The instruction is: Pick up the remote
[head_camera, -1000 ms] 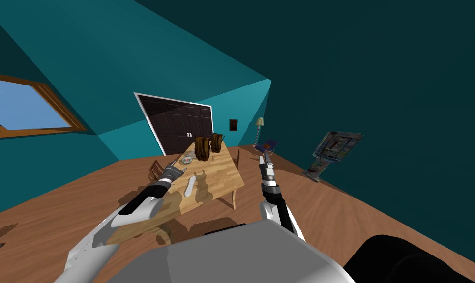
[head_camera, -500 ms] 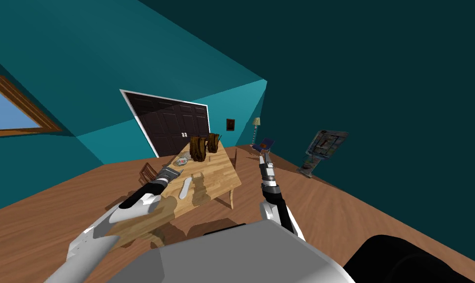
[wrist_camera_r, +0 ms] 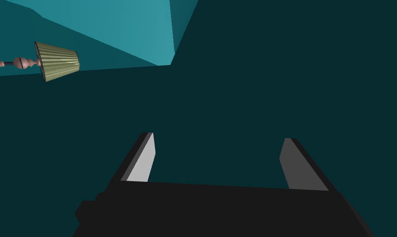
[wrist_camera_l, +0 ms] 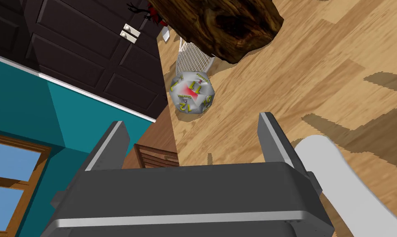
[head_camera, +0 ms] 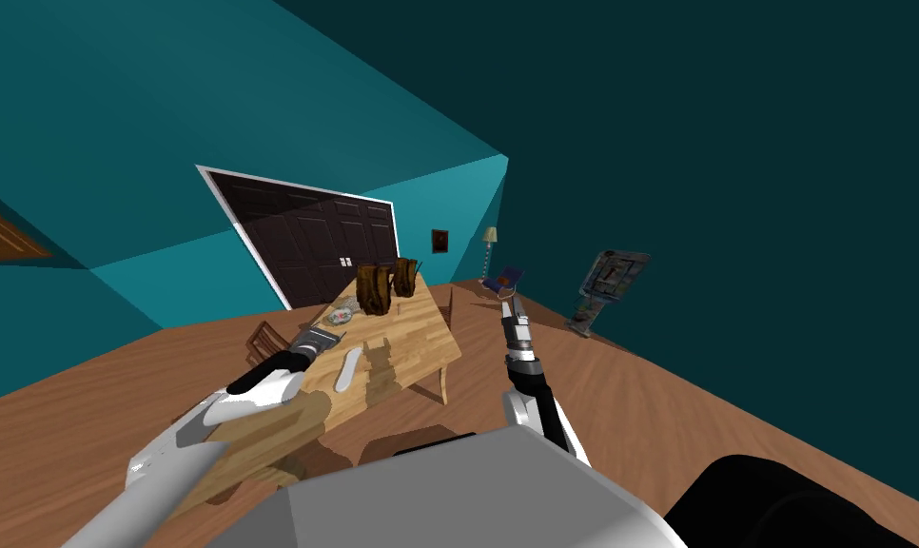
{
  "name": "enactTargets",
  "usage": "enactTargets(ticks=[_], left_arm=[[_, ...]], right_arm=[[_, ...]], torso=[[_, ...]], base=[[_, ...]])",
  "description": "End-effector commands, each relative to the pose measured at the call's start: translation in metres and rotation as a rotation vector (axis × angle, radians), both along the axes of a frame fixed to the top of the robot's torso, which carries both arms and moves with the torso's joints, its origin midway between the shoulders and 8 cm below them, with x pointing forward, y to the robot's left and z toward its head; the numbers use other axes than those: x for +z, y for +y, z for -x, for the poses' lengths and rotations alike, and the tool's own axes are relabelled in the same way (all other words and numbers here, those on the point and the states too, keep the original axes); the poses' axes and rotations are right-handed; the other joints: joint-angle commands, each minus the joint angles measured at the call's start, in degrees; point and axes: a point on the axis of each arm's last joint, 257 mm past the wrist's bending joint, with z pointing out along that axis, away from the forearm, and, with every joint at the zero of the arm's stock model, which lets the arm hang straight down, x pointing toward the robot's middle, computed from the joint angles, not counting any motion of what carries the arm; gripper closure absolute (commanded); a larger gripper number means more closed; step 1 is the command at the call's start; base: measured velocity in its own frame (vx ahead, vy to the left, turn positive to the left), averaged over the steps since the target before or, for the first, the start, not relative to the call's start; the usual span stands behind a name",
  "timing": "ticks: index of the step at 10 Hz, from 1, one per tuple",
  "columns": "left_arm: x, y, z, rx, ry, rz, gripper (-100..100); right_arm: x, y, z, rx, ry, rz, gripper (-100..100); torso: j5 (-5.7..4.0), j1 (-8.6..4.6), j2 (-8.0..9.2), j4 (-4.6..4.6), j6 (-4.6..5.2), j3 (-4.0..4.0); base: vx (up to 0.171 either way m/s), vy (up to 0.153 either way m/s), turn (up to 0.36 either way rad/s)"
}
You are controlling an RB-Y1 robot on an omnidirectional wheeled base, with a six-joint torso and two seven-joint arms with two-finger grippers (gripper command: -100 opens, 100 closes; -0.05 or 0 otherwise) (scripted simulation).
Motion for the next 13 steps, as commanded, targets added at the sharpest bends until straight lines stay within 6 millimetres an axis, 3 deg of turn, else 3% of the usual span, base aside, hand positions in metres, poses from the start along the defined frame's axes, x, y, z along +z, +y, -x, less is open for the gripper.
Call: enactTargets(ticks=[1, 4, 5, 7, 8, 13], left_arm=[[-0.007, 0.021, 0.0, 0.052, 0.031, 0.066, -100], [-0.032, 0.049, 0.009, 0.124, 0.095, 0.133, -100], [-0.032, 0.063, 0.008, 0.164, 0.106, 0.188, -100], [-0.045, 0.07, 0.015, 0.183, 0.132, 0.196, -100], [-0.053, 0.085, 0.02, 0.235, 0.156, 0.256, -100], [-0.084, 0.117, 0.042, 0.361, 0.23, 0.384, -100]], right_arm=[[0.0, 0.0, 0.0, 0.0, 0.0, 0.0, 0], [0.0, 0.0, 0.0, 0.0, 0.0, 0.0, 0], [0.0, 0.0, 0.0, 0.0, 0.0, 0.0, 0], [0.0, 0.0, 0.0, 0.0, 0.0, 0.0, 0], [0.0, 0.0, 0.0, 0.0, 0.0, 0.0, 0], [0.0, 0.0, 0.0, 0.0, 0.0, 0.0, 0]], torso=[[0.0, 0.0, 0.0, 0.0, 0.0, 0.0], [-0.01, -0.02, 0.02, 0.01, 0.03, 0.01], [0.0, 0.0, 0.01, 0.0, -0.01, 0.01], [0.0, 0.02, 0.0, 0.0, 0.0, 0.0], [0.01, 0.06, 0.0, 0.0, -0.03, 0.0], [0.01, 0.05, 0.0, 0.0, 0.01, 0.0]], base=[[-0.005, -0.025, -0.152], [-0.007, -0.02, -0.111], [-0.002, -0.021, -0.129], [-0.001, -0.007, -0.046], [-0.003, -0.01, -0.165], [-0.002, -0.005, -0.109]])
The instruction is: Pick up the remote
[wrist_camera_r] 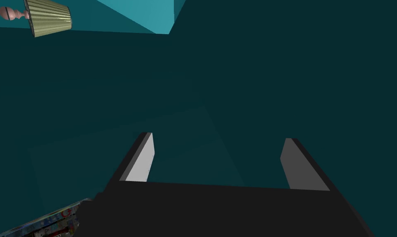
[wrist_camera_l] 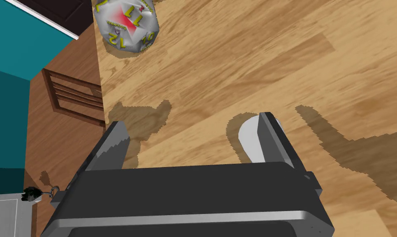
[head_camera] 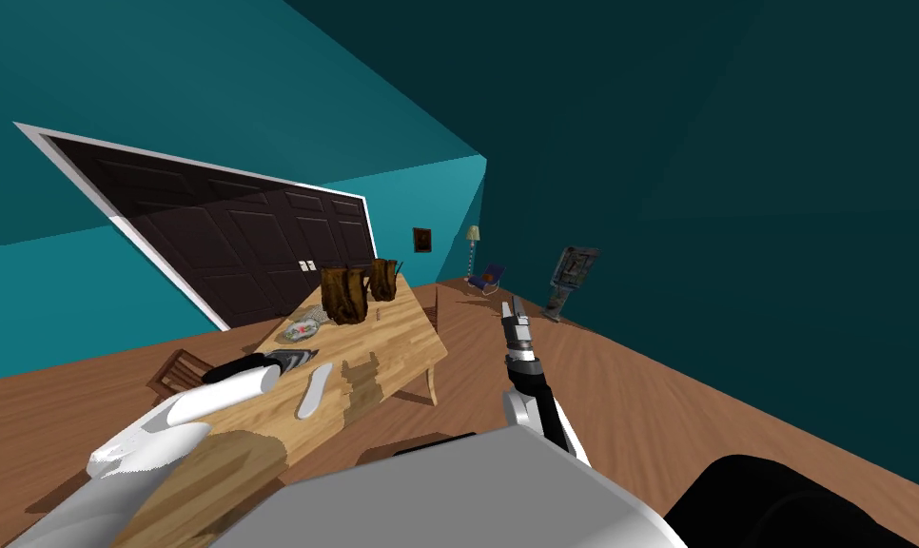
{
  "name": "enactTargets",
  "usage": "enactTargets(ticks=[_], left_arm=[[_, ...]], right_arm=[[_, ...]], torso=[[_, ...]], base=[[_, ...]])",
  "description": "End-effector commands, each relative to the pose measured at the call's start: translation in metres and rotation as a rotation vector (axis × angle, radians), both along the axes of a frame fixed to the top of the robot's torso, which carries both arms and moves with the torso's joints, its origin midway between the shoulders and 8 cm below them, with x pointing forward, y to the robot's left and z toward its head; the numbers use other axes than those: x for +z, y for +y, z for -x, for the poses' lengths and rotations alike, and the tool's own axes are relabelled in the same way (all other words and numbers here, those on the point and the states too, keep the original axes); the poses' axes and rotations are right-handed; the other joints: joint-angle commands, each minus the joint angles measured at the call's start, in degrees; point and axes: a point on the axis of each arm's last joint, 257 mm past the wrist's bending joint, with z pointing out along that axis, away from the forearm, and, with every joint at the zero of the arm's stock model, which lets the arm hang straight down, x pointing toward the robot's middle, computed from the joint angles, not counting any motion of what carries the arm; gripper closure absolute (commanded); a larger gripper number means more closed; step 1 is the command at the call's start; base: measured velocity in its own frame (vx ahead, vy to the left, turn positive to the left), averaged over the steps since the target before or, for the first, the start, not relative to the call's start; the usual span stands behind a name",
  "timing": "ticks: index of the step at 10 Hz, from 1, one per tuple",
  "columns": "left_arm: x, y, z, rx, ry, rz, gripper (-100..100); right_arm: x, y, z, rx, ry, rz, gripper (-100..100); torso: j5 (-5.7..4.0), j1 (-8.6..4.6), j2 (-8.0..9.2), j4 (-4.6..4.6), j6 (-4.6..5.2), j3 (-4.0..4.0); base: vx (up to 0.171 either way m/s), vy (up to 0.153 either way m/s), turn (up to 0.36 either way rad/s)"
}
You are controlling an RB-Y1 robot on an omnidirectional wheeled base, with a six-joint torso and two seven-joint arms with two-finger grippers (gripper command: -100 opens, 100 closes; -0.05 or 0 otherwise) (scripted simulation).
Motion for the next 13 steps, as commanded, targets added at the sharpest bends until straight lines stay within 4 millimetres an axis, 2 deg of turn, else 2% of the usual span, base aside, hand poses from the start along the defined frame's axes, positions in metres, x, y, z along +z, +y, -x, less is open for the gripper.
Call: enactTargets(ticks=[1, 4, 8, 13], left_arm=[[-0.006, 0.01, 0.006, 0.054, 0.017, 0.062, -100], [-0.032, 0.023, 0.027, 0.13, 0.073, 0.132, -100], [-0.049, 0.03, 0.043, 0.191, 0.11, 0.194, -100], [-0.091, 0.034, 0.086, 0.35, 0.205, 0.362, -100]], right_arm=[[0.0, 0.0, 0.0, 0.0, 0.0, 0.0, 0], [0.0, 0.0, 0.0, 0.0, 0.0, 0.0, 0], [0.0, 0.0, 0.0, 0.0, 0.0, 0.0, 0], [0.0, 0.0, 0.0, 0.0, 0.0, 0.0, 0]], torso=[[0.0, 0.0, 0.0, 0.0, 0.0, 0.0], [0.01, 0.02, 0.0, 0.0, -0.02, 0.0], [0.01, 0.04, 0.01, 0.0, -0.01, 0.01], [0.02, 0.08, 0.0, 0.0, 0.01, 0.0]], base=[[-0.003, 0.0, -0.144], [-0.001, 0.002, -0.081], [-0.002, 0.008, -0.066], [-0.003, 0.018, -0.122]])
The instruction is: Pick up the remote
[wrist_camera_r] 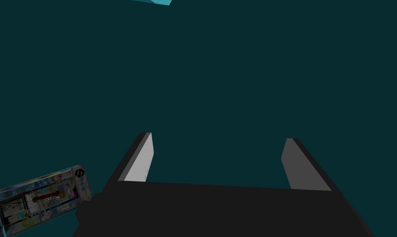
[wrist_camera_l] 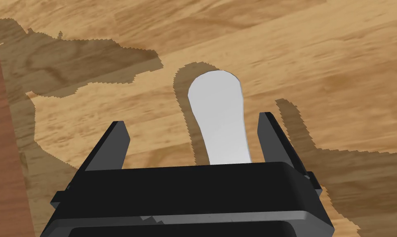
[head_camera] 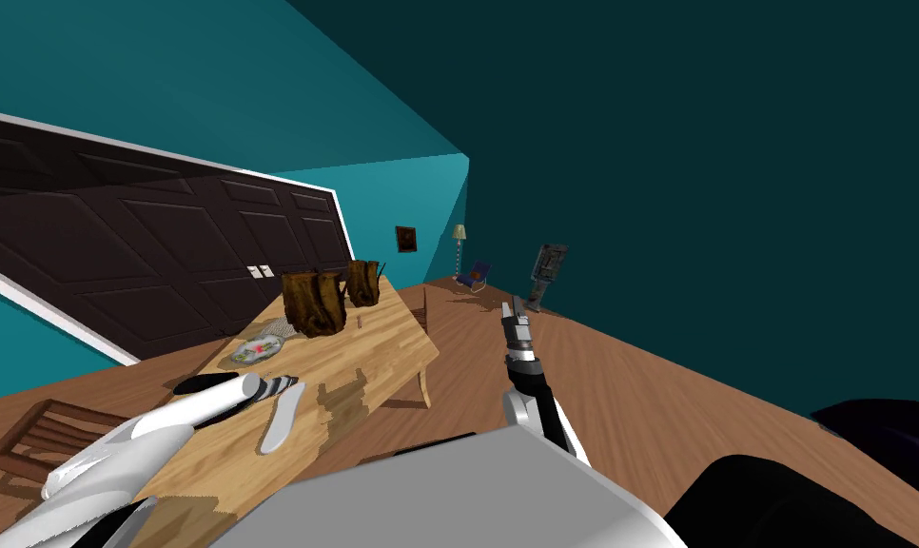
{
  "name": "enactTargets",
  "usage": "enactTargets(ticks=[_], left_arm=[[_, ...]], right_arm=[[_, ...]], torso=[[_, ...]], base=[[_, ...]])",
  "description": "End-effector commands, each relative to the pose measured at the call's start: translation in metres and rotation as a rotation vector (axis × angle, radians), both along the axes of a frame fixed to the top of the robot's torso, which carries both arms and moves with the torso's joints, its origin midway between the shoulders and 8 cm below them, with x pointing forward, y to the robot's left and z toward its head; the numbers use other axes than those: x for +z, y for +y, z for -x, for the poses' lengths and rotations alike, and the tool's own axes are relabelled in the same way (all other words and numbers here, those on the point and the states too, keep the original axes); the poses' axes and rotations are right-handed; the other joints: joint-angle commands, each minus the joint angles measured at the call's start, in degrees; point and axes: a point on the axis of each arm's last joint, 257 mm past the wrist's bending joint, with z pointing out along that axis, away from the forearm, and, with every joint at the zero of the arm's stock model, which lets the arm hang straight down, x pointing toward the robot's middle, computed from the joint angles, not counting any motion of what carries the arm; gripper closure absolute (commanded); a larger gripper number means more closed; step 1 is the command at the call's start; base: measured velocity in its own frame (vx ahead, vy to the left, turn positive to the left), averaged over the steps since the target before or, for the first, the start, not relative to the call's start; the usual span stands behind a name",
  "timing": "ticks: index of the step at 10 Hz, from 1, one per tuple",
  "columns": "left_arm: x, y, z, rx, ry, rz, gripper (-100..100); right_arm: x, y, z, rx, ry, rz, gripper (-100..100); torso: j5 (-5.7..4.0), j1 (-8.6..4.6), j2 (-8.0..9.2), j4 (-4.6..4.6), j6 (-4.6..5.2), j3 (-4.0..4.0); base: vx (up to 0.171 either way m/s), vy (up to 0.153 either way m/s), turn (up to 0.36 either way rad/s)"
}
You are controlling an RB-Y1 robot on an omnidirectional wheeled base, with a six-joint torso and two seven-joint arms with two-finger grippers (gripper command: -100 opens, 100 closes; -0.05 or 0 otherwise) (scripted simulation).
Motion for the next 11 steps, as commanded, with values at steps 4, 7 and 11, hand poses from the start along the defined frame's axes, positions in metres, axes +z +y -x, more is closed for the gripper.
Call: enactTargets(ticks=[4, 7, 11], left_arm=[[-0.032, -0.008, 0.033, 0.104, 0.075, 0.118, -100], [-0.043, -0.013, 0.046, 0.143, 0.103, 0.163, -100], [-0.068, -0.03, 0.078, 0.235, 0.176, 0.269, -100]], right_arm=[[0.0, 0.0, 0.0, 0.0, 0.0, 0.0, 0], [0.0, 0.0, 0.0, 0.0, 0.0, 0.0, 0], [0.0, 0.0, 0.0, 0.0, 0.0, 0.0, 0]], torso=[[-0.01, -0.03, -0.01, 0.0, 0.04, -0.01], [-0.01, -0.03, 0.0, 0.0, 0.01, 0.0], [-0.01, -0.02, -0.01, 0.0, 0.01, -0.01]], base=[[-0.003, 0.02, -0.081], [-0.004, 0.017, -0.046], [-0.003, 0.022, -0.081]])
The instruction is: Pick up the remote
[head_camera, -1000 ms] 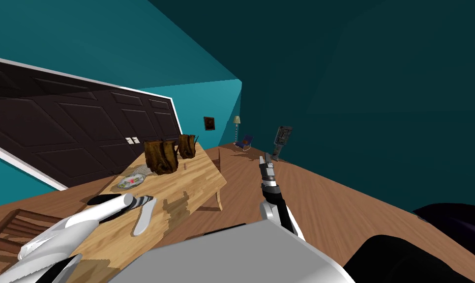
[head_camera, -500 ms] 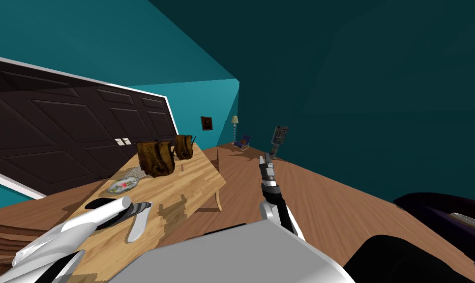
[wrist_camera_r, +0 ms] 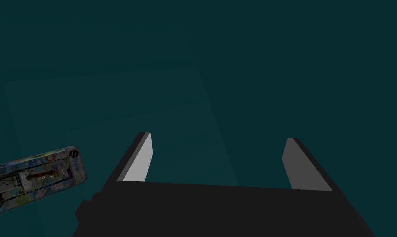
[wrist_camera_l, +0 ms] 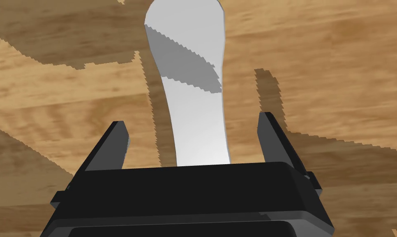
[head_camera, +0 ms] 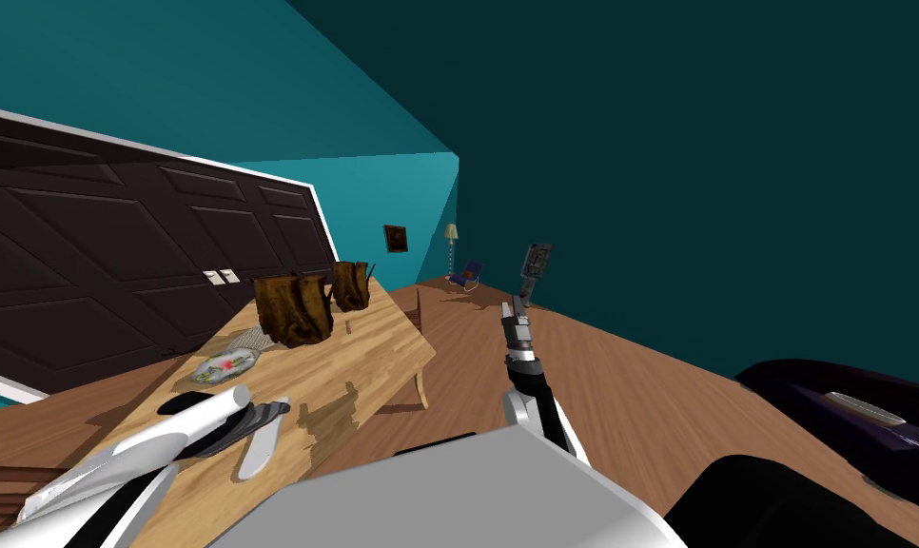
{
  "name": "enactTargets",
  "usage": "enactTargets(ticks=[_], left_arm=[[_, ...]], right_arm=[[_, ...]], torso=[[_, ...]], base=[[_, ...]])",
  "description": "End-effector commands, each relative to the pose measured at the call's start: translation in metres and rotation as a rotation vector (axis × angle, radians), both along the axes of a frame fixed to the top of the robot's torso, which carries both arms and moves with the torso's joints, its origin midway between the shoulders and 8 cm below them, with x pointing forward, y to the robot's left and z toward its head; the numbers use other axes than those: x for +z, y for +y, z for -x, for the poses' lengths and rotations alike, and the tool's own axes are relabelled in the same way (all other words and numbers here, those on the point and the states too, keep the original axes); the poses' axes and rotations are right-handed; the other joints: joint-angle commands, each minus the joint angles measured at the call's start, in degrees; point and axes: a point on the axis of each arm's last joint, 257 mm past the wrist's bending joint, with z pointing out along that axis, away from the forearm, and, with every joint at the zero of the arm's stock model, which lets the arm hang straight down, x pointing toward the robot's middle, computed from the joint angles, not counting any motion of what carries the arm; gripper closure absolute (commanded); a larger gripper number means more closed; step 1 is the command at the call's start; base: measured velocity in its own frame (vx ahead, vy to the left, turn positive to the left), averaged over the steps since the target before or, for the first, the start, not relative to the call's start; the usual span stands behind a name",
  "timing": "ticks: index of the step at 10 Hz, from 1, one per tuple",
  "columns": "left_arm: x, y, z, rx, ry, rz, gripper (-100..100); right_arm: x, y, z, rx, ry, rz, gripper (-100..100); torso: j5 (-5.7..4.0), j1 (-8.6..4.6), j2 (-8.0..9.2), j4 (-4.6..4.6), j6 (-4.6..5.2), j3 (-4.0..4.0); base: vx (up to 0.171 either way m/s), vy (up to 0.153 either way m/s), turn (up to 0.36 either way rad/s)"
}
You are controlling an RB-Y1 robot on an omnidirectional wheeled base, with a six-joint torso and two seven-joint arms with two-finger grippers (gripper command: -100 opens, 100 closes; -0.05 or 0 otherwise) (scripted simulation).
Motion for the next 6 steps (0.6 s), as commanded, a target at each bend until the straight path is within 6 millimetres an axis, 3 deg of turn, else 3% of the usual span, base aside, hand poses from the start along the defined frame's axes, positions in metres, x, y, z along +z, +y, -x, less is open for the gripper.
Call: enactTargets(ticks=[1, 3, 6], left_arm=[[-0.005, -0.006, 0.006, 0.017, 0.015, 0.02, -100], [-0.015, -0.014, 0.021, 0.057, 0.05, 0.067, -100], [-0.015, -0.014, 0.021, 0.055, 0.049, 0.065, -100]], right_arm=[[0.0, 0.0, 0.0, 0.0, 0.0, 0.0, 0], [0.0, 0.0, 0.0, 0.0, 0.0, 0.0, 0], [0.0, 0.0, 0.0, 0.0, 0.0, 0.0, 0]], torso=[[0.0, 0.0, 0.0, 0.0, 0.0, 0.0], [0.0, -0.03, 0.03, 0.01, -0.01, 0.01], [-0.02, -0.08, 0.01, 0.0, -0.02, 0.01]], base=[[-0.005, 0.025, -0.05], [-0.008, 0.023, -0.071], [-0.002, 0.009, -0.009]])
